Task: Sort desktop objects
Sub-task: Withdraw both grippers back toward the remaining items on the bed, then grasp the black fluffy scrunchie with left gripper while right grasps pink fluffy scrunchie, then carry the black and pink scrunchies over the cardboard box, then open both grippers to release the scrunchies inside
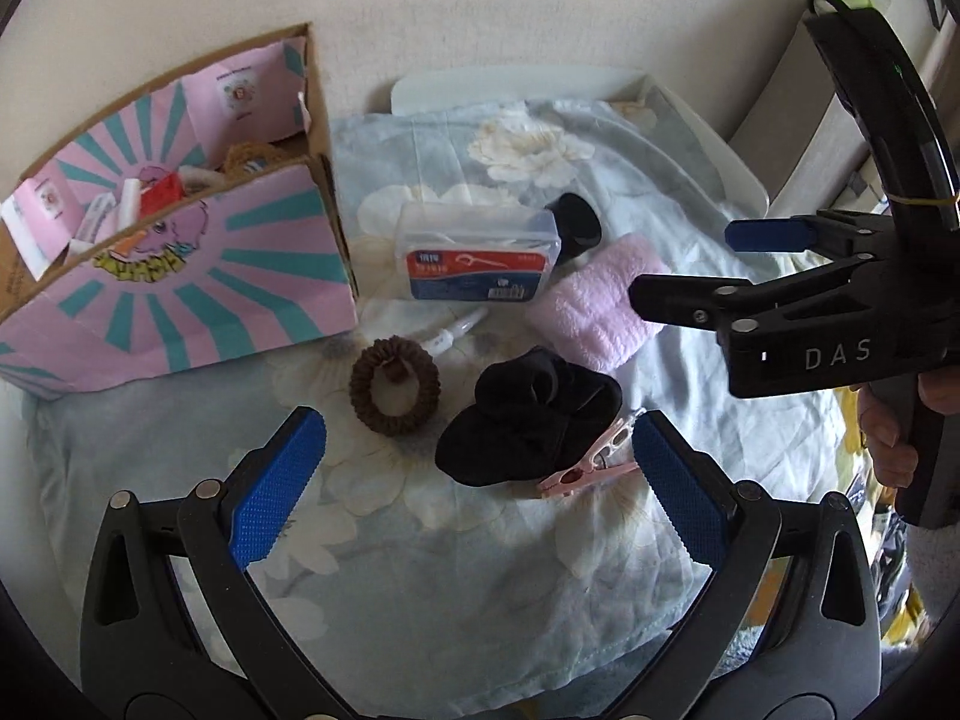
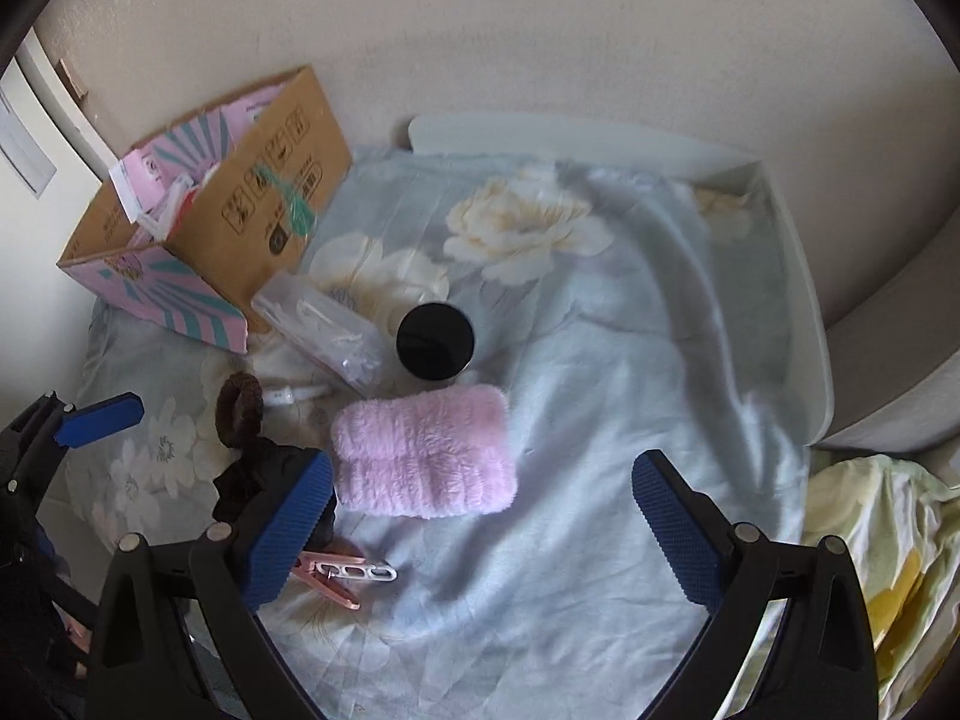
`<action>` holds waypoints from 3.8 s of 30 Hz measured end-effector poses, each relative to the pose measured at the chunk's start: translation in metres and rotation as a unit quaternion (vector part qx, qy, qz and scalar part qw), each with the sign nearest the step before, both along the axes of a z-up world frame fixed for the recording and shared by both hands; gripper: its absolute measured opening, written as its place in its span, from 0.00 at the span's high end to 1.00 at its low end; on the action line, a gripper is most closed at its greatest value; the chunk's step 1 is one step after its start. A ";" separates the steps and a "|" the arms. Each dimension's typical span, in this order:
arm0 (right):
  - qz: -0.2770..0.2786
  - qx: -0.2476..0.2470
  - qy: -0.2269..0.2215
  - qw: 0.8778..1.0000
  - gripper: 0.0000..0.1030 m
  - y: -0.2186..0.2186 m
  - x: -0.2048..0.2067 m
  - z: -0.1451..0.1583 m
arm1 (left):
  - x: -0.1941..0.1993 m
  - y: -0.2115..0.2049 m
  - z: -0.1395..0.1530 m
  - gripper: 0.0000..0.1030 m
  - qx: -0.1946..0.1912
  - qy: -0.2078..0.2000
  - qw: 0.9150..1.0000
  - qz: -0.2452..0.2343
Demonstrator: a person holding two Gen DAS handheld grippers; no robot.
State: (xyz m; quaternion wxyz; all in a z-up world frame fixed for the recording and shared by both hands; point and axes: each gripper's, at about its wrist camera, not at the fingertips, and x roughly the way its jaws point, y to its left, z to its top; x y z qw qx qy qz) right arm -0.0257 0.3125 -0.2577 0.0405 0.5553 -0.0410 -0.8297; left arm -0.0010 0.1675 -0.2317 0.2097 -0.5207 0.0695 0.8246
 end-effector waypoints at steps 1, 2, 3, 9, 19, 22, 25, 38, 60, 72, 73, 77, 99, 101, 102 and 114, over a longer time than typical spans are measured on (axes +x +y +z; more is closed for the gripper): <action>0.002 -0.003 -0.005 1.000 0.03 -0.001 -0.002 -0.004 | 0.000 0.002 -0.004 0.03 -0.003 -0.002 1.000 -0.002; 0.004 -0.005 -0.009 1.000 0.03 -0.001 -0.003 -0.008 | 0.000 0.004 -0.006 0.03 -0.007 -0.001 1.000 -0.004; 0.005 -0.005 -0.012 1.000 0.03 -0.002 -0.005 -0.011 | 0.000 0.006 -0.008 0.05 -0.013 0.002 1.000 -0.005; 0.023 -0.018 -0.023 0.999 0.03 -0.002 -0.010 -0.019 | -0.003 0.019 -0.016 0.12 -0.031 0.008 0.999 -0.023; 0.059 -0.045 -0.046 0.996 0.51 -0.013 -0.016 -0.033 | -0.003 0.035 -0.035 0.65 -0.039 -0.029 0.997 -0.057; 0.065 -0.046 -0.035 0.996 0.69 -0.013 -0.014 -0.028 | -0.001 0.035 -0.034 0.75 -0.032 -0.034 0.997 -0.061; 0.059 -0.058 -0.025 0.996 0.77 -0.010 -0.011 -0.022 | 0.000 0.034 -0.031 0.82 -0.023 -0.038 0.997 -0.060; 0.034 -0.060 0.011 0.998 0.77 -0.006 0.007 -0.003 | 0.007 0.027 0.001 0.88 -0.025 -0.010 0.998 -0.054; -0.020 -0.044 0.095 0.994 0.77 0.009 0.047 0.071 | -0.009 -0.045 0.095 0.88 0.038 0.068 0.997 0.029; 0.030 -0.021 0.140 0.989 0.77 -0.041 0.011 0.113 | -0.035 -0.134 0.125 0.88 0.036 0.115 0.985 0.124; 0.036 -0.024 0.141 0.989 0.77 -0.048 0.004 0.115 | -0.039 -0.143 0.127 0.88 0.035 0.116 0.984 0.131; 0.056 -0.030 0.142 0.988 0.77 -0.077 -0.026 0.122 | -0.059 -0.177 0.136 0.88 0.027 0.117 0.981 0.152; 0.090 -0.054 0.043 0.994 0.77 -0.173 -0.133 0.057 | -0.142 -0.214 0.075 0.88 0.020 0.058 0.991 0.115; 0.087 -0.058 0.040 0.994 0.77 -0.174 -0.134 0.055 | -0.144 -0.213 0.073 0.88 0.014 0.056 0.992 0.113; 0.086 -0.064 0.039 0.993 0.76 -0.173 -0.135 0.054 | -0.146 -0.213 0.073 0.84 0.012 0.055 0.992 0.114; 0.021 -0.100 0.077 0.992 0.28 -0.143 -0.131 0.076 | -0.147 -0.257 0.097 0.03 0.040 0.063 0.977 0.200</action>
